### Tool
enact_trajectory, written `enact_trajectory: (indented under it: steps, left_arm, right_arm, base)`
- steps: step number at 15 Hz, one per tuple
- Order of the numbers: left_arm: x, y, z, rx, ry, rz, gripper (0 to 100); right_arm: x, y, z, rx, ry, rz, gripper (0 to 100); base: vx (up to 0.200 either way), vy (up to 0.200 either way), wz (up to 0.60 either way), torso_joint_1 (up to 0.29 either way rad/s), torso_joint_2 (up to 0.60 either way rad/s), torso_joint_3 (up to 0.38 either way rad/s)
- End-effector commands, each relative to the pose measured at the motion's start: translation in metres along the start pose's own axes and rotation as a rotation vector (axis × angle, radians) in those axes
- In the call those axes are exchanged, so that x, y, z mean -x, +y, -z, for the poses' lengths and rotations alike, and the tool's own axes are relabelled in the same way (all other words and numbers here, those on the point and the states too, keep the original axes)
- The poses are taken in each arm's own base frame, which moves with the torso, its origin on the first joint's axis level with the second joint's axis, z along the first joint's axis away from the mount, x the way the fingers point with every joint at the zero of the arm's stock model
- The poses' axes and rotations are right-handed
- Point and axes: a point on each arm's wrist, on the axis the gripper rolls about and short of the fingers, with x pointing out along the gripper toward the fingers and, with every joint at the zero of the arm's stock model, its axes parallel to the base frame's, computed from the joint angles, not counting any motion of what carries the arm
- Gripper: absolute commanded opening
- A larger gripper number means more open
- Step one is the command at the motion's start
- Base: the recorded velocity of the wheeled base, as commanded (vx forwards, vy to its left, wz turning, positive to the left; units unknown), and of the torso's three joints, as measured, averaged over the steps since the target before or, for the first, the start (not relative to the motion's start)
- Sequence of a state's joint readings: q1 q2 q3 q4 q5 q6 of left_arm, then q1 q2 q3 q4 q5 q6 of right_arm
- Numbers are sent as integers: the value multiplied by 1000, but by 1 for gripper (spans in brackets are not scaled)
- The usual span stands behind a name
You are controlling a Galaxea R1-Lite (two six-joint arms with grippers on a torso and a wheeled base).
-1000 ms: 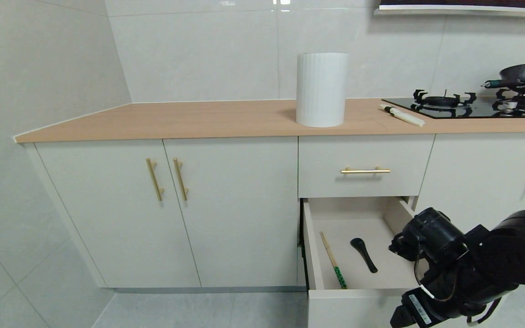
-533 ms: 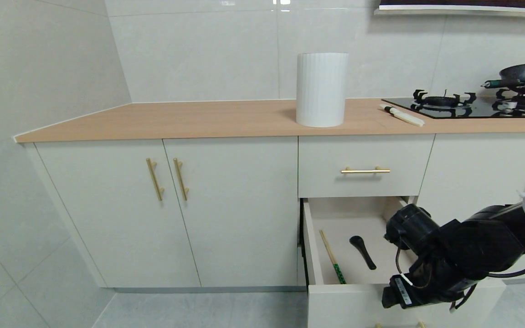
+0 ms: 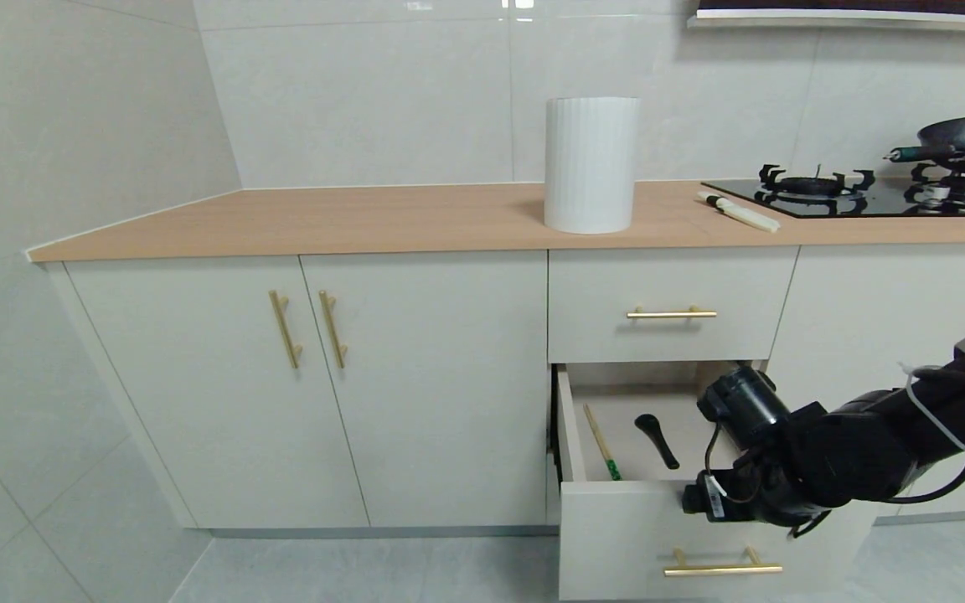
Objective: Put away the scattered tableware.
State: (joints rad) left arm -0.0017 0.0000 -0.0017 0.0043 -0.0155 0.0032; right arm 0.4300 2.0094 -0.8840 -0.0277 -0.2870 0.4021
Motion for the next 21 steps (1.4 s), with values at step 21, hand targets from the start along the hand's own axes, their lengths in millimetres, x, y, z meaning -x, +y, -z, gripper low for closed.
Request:
enact_trajectory:
  steps: [21]
  left_arm:
    - [0,0,0,0,1,0,100]
  right_arm:
    - [-146,-4,-85,-194,-480,-35,100]
  base:
    - [0,0,0,0,0,0]
